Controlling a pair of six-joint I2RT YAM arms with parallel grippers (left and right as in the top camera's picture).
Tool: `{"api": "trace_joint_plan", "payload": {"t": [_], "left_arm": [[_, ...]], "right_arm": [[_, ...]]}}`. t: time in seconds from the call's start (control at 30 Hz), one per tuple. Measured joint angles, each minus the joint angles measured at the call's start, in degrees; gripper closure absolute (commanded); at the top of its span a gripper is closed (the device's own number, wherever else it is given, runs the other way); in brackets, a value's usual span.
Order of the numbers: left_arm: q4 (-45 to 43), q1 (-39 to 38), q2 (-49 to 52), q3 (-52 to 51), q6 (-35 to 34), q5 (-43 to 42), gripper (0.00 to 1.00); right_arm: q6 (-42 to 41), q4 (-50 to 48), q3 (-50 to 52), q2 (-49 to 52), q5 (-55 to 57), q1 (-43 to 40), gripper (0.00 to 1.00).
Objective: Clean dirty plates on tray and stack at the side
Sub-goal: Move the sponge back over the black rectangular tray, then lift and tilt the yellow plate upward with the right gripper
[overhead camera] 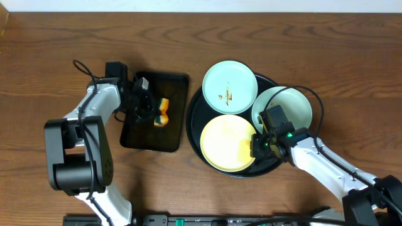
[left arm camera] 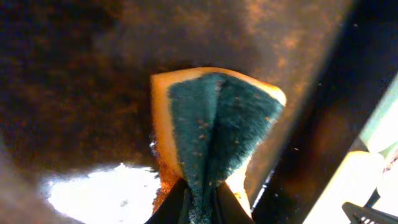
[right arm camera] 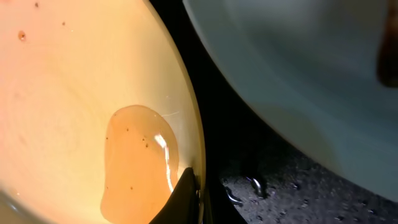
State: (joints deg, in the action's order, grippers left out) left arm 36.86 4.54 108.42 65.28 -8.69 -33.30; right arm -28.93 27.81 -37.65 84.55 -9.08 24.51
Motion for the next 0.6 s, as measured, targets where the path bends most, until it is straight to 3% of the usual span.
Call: {"api": "trace_joint_plan", "payload": {"t": [0.23, 0.47, 0.6], "left_arm": [[0.2, 1.8, 1.2, 0.0, -0.7, -0.2, 0.93], [0.2, 2.1, 1.2, 0.0, 1.9, -7.9, 0.93], [1.1, 2.1, 0.7, 0.0, 2.6, -5.4, 0.93]], "right_arm": [[2.0, 1.6, 0.0, -6.0, 0.9, 0.0, 0.99], [5.5, 2.6, 0.0, -10.4, 3.1, 0.0, 0.99], [7.1, 2.5, 0.0, -11.6, 8.5, 0.0, 0.99]]}}
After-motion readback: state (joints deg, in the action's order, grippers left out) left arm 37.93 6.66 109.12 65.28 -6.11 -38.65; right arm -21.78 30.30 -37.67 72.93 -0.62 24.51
